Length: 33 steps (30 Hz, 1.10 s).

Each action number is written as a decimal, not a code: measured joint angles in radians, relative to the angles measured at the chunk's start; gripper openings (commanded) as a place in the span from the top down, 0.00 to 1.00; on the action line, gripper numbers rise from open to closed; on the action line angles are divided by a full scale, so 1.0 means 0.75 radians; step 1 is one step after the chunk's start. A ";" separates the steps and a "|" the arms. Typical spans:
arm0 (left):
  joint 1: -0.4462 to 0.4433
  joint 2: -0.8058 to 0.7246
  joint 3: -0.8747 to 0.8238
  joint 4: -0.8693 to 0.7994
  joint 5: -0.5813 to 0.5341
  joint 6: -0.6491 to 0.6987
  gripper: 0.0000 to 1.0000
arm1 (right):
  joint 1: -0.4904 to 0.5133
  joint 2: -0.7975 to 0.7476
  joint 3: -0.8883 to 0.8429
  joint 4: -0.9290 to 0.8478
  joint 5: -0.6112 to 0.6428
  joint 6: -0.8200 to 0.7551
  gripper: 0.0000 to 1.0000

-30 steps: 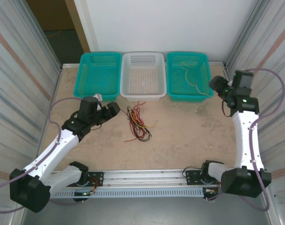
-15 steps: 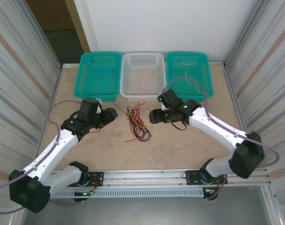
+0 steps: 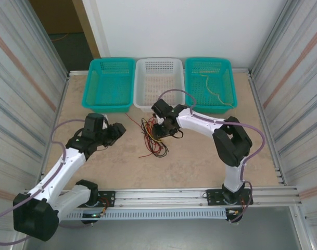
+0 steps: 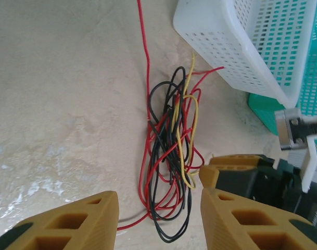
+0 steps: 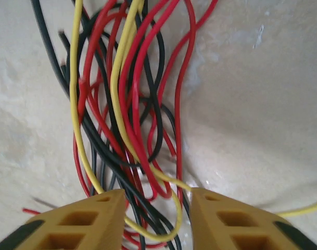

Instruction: Untangle the cables

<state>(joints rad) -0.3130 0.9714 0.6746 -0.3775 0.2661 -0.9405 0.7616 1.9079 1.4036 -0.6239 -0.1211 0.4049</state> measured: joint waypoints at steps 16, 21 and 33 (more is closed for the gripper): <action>0.000 0.049 0.000 0.122 0.050 -0.009 0.56 | -0.017 0.032 -0.010 0.071 -0.123 -0.034 0.88; 0.000 0.047 0.000 0.122 0.049 -0.009 0.56 | -0.011 0.030 -0.011 0.061 -0.124 -0.033 1.00; -0.079 0.127 0.051 0.202 0.055 -0.008 0.48 | 0.017 -0.374 -0.038 0.003 -0.140 -0.033 1.00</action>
<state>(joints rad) -0.3721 1.0664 0.7132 -0.2256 0.3073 -0.9466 0.7742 1.6276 1.3754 -0.6220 -0.2260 0.3801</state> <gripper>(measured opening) 0.506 0.057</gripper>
